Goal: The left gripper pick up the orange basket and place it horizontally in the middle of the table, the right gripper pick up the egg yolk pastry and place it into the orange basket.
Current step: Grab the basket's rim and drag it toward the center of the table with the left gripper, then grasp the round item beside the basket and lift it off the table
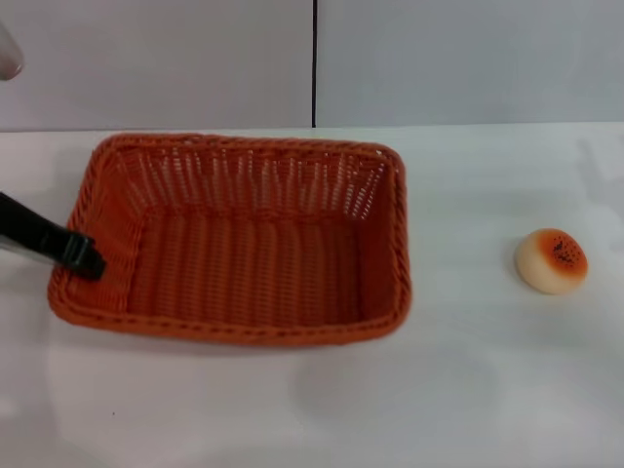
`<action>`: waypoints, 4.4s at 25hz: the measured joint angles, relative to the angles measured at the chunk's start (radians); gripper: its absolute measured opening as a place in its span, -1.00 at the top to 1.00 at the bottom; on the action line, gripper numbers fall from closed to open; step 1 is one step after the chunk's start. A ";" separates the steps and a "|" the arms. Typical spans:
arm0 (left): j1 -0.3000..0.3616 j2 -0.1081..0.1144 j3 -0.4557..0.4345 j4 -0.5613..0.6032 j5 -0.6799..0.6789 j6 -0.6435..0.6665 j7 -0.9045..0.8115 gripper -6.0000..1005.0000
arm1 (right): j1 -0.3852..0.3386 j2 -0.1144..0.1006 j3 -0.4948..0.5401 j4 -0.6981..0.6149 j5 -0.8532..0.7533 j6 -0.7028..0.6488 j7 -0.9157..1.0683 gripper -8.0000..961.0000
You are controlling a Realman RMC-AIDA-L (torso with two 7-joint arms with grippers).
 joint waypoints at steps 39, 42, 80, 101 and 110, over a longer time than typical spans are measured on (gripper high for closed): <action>0.194 0.001 0.079 0.066 -0.279 0.007 -0.111 0.74 | -0.030 0.000 -0.012 -0.002 0.000 -0.022 0.000 -0.34; 0.191 0.001 0.059 0.034 -0.286 0.008 -0.106 0.68 | -0.031 0.000 -0.012 -0.001 0.000 -0.025 0.000 -0.34; 0.175 0.053 -0.918 -0.486 -0.688 0.055 0.800 -0.28 | -0.188 -0.003 -0.013 -0.754 -0.541 0.088 0.930 -0.34; 0.213 0.033 -0.999 -0.698 -0.730 -0.048 1.132 -0.28 | 0.020 -0.105 0.051 -1.209 -1.453 -0.294 1.903 -0.34; 0.223 0.023 -0.998 -0.702 -0.731 -0.045 1.141 -0.28 | 0.074 -0.130 0.005 -0.960 -1.474 -0.193 1.861 -0.34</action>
